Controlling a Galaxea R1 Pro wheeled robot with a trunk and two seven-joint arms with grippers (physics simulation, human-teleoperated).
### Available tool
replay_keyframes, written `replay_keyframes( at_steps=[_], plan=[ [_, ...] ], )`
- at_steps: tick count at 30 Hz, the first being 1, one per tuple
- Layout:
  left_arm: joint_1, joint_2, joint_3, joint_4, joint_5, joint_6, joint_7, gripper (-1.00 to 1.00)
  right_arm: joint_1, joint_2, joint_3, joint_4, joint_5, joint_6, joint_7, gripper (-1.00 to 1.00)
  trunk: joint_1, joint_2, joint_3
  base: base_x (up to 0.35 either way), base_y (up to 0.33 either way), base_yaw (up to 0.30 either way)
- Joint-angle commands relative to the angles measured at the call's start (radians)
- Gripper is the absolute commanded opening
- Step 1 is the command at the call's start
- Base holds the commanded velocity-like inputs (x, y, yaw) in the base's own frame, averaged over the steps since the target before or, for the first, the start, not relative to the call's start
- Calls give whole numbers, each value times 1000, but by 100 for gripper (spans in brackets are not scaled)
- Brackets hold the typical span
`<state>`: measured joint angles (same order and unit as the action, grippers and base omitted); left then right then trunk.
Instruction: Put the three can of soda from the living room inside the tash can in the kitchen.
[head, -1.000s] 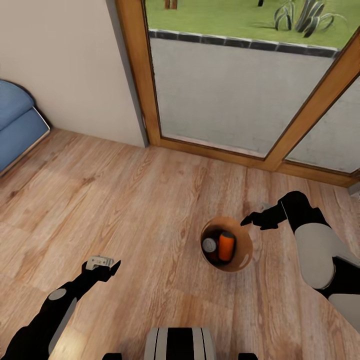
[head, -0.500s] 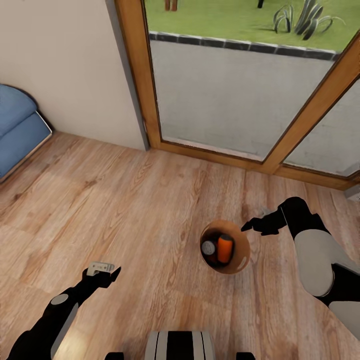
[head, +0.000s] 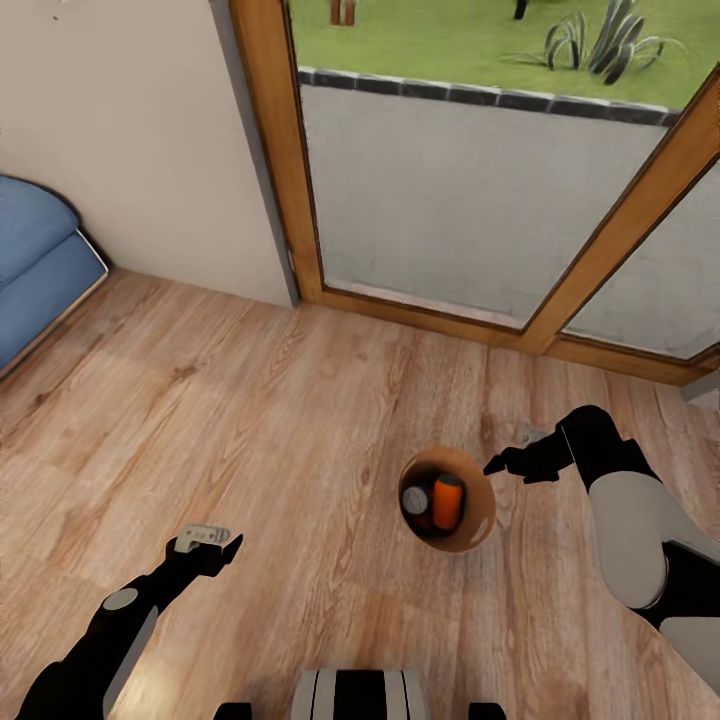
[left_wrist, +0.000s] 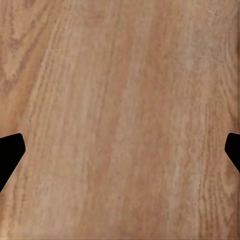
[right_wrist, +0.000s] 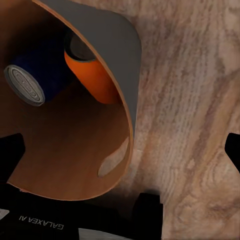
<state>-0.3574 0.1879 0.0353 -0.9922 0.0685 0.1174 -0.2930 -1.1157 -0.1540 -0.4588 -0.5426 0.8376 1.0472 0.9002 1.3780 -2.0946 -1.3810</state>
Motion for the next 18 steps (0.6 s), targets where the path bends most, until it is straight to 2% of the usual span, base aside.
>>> replay_keyframes(
  at_steps=[1,18],
  plan=[
    [0,-1,0,0,0,0,0,100,9,0,0,0,0,0,1,100,-4,7,3,0,0,0],
    [0,-9,0,32,-1,-2,0,100,130,-1,0,-38,-1,-13,1,100,-69,126,57,0,0,0]
  ],
)
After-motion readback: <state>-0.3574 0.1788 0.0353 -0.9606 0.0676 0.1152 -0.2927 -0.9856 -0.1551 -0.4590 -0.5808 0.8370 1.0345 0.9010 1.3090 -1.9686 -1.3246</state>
